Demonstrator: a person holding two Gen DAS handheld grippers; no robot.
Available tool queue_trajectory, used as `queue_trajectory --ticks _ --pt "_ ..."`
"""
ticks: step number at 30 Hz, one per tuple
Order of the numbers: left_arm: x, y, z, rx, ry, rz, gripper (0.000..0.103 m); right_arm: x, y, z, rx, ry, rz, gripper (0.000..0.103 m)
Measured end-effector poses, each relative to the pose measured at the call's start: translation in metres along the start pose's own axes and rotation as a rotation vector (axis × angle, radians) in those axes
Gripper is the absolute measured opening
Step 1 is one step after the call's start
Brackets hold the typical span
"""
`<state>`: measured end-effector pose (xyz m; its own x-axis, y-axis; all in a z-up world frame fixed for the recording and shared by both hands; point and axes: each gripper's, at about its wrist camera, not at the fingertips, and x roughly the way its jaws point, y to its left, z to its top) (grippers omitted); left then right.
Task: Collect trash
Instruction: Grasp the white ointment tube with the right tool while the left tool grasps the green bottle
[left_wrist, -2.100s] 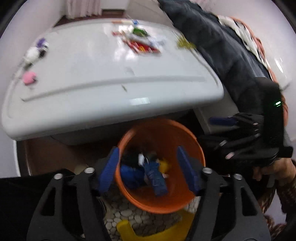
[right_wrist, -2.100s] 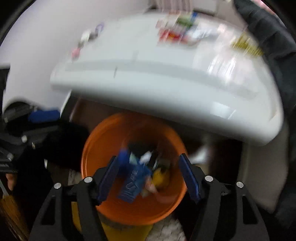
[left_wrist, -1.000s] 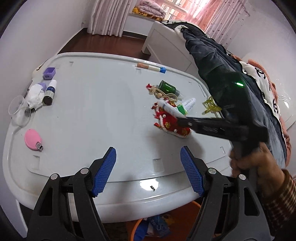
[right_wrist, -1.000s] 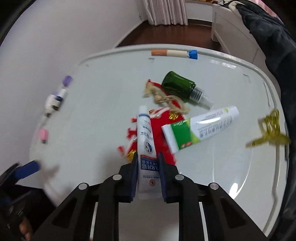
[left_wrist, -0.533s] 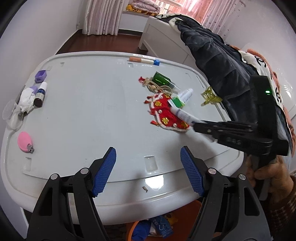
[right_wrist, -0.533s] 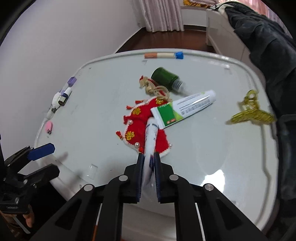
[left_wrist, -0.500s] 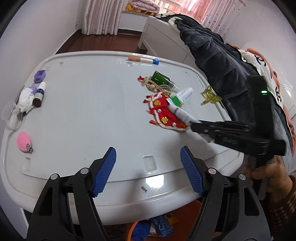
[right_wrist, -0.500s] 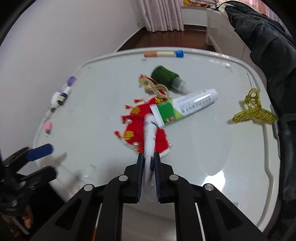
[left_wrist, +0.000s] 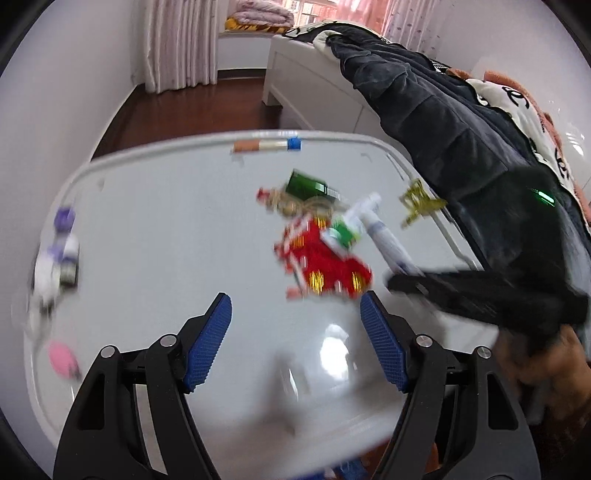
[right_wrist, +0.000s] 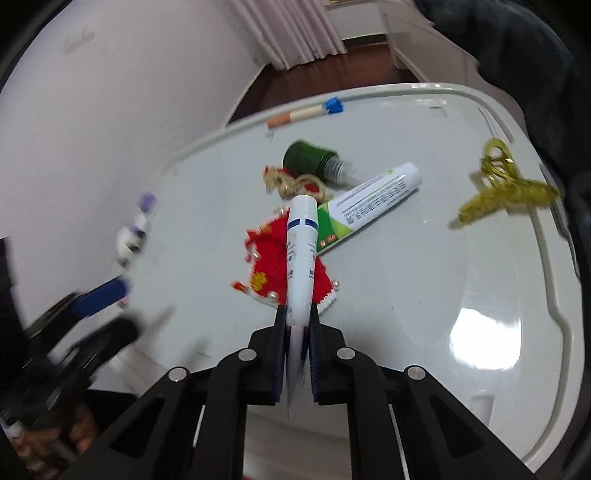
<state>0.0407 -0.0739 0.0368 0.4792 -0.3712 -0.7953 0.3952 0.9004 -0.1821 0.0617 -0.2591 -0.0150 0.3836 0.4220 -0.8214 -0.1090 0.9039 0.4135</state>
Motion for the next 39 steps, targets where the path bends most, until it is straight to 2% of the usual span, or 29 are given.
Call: queue_trajectory --ticks 4,7,10,13,16,17,22,24,29,32,36,39 --pt "0.041 -0.005 0.046 0.022 0.005 -0.070 0.078 -0.021 -0.010 0.004 0.039 -0.046 0.015 0.010" --pt "0.079 -0.019 0.072 0.080 0.027 -0.083 0.082 -0.030 -0.017 0.005 0.045 -0.067 0.014 0.010" --pt "0.120 -0.027 0.095 0.110 0.062 0.027 0.082 -0.037 -0.019 0.006 0.025 -0.081 -0.003 0.010" --pt "0.152 -0.027 0.109 0.094 0.104 0.062 0.082 -0.042 -0.022 0.005 0.006 -0.090 -0.024 0.010" --pt "0.171 -0.025 0.109 0.090 0.134 0.068 0.082 -0.042 -0.024 0.006 0.002 -0.090 -0.025 0.010" --pt "0.169 -0.023 0.107 0.083 0.107 0.053 0.068 -0.045 -0.026 0.004 0.000 -0.091 -0.025 0.010" --pt "0.147 -0.006 0.091 -0.001 0.038 0.041 0.068 -0.051 -0.019 0.002 -0.013 -0.101 -0.018 0.010" --pt "0.130 -0.004 0.087 0.000 0.011 0.042 0.068 -0.055 -0.016 0.001 -0.022 -0.110 -0.017 0.010" --pt "0.056 -0.002 0.077 0.036 -0.085 0.057 0.068 -0.059 -0.005 0.001 -0.040 -0.121 -0.004 0.010" --pt "0.012 -0.002 0.063 0.051 -0.108 0.065 0.068 -0.063 0.008 -0.001 -0.068 -0.132 0.006 0.010" --pt "-0.034 -0.003 0.025 0.065 -0.098 0.072 0.068 -0.065 0.023 -0.011 -0.098 -0.138 0.017 0.010" --pt "-0.062 -0.005 -0.023 0.055 -0.056 0.053 0.068 -0.066 0.034 -0.031 -0.116 -0.119 0.007 0.010"
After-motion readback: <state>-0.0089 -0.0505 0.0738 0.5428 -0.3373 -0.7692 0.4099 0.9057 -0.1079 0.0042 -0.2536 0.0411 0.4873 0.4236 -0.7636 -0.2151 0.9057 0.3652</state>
